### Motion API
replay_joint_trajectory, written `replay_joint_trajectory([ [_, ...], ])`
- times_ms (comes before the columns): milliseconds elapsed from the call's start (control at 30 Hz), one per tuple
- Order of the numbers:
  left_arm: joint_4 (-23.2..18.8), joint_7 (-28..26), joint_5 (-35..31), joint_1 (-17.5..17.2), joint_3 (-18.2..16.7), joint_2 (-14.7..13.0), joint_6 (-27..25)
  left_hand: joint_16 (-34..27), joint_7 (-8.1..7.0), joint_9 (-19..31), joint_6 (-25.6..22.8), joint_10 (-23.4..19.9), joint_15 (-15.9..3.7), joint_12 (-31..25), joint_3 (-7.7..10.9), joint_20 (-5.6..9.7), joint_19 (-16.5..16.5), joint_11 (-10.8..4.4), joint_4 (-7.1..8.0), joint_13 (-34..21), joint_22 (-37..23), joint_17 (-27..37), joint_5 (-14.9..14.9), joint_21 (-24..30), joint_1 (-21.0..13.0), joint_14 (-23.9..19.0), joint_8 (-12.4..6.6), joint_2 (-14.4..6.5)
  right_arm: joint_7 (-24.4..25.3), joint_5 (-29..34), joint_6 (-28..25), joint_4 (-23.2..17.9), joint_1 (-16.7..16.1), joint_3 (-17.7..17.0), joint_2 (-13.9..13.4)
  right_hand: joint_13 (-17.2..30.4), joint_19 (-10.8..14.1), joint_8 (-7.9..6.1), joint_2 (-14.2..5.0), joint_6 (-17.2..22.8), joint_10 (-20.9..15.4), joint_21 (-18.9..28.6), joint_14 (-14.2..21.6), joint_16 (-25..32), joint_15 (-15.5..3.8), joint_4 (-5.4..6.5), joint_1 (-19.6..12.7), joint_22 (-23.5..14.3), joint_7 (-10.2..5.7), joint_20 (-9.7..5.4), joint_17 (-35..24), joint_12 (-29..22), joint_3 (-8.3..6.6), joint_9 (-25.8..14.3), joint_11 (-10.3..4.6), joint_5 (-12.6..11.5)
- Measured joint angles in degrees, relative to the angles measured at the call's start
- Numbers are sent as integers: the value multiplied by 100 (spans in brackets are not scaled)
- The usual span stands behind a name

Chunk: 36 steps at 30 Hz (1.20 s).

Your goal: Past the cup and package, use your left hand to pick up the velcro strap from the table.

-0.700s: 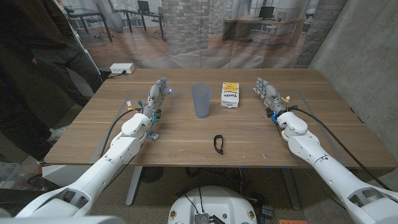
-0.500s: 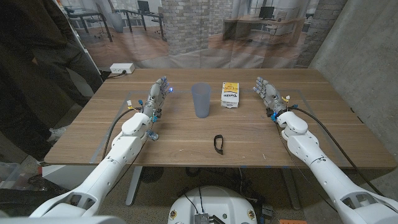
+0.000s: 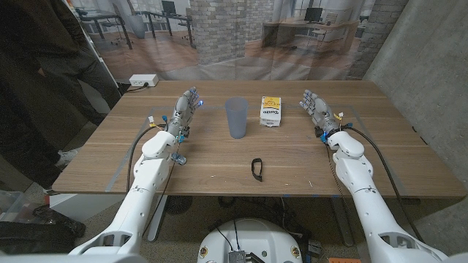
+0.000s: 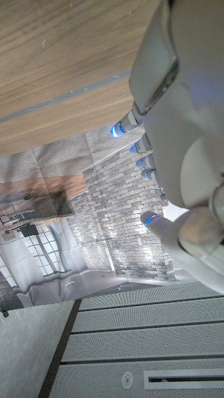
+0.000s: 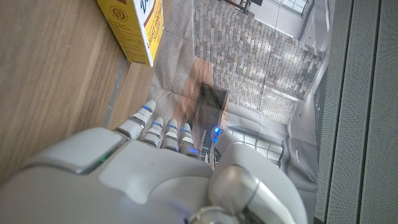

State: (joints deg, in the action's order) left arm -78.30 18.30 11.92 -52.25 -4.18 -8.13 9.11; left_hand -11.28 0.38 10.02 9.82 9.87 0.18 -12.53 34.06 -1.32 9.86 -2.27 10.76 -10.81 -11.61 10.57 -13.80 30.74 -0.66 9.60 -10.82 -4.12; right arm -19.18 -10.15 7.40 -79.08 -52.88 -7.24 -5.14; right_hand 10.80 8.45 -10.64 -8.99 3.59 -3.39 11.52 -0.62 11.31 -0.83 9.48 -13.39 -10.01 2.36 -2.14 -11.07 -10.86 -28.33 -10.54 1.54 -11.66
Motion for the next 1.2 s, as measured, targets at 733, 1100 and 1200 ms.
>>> replay_joint_trajectory([
  [733, 2, 924, -1242, 216, -694, 414, 317, 0, -60, -1, 0, 9, 0, -66, 171, -2, 1, -71, -304, 1, 44, -72, 0, 43, -359, 0, -43, -127, -748, 1008, -107, -126, 45, -987, 974, -1, -1, 0, 0, 0, 0, 0, 0, 16, 0, 0, 0, 1, 0, 0, 1, 0, 0, 1, 0, 0],
  [1100, 127, 1251, -1609, 429, -762, 371, 589, -39, -123, -1, 1, -64, 64, -111, 307, -63, 0, -141, -438, 1, 44, -71, 0, 66, -587, 23, -66, -238, -883, 1206, -103, -138, 81, -1196, 1185, -2, -1, 0, 0, 0, 1, 0, 0, 16, 0, -23, 0, 1, 0, 0, 1, 0, -22, 1, 0, 0],
  [1200, 166, 1311, -1680, 483, -765, 354, 666, -39, -153, -1, -30, -94, 64, -111, 331, -63, 0, -130, -462, 1, 43, -71, 26, 66, -639, 23, -66, -266, -906, 1239, -92, -139, 91, -1231, 1220, -2, -1, 0, 0, 0, 1, 0, 0, 16, 0, -23, 0, 1, 0, 0, 1, 0, -22, 1, 0, 0],
])
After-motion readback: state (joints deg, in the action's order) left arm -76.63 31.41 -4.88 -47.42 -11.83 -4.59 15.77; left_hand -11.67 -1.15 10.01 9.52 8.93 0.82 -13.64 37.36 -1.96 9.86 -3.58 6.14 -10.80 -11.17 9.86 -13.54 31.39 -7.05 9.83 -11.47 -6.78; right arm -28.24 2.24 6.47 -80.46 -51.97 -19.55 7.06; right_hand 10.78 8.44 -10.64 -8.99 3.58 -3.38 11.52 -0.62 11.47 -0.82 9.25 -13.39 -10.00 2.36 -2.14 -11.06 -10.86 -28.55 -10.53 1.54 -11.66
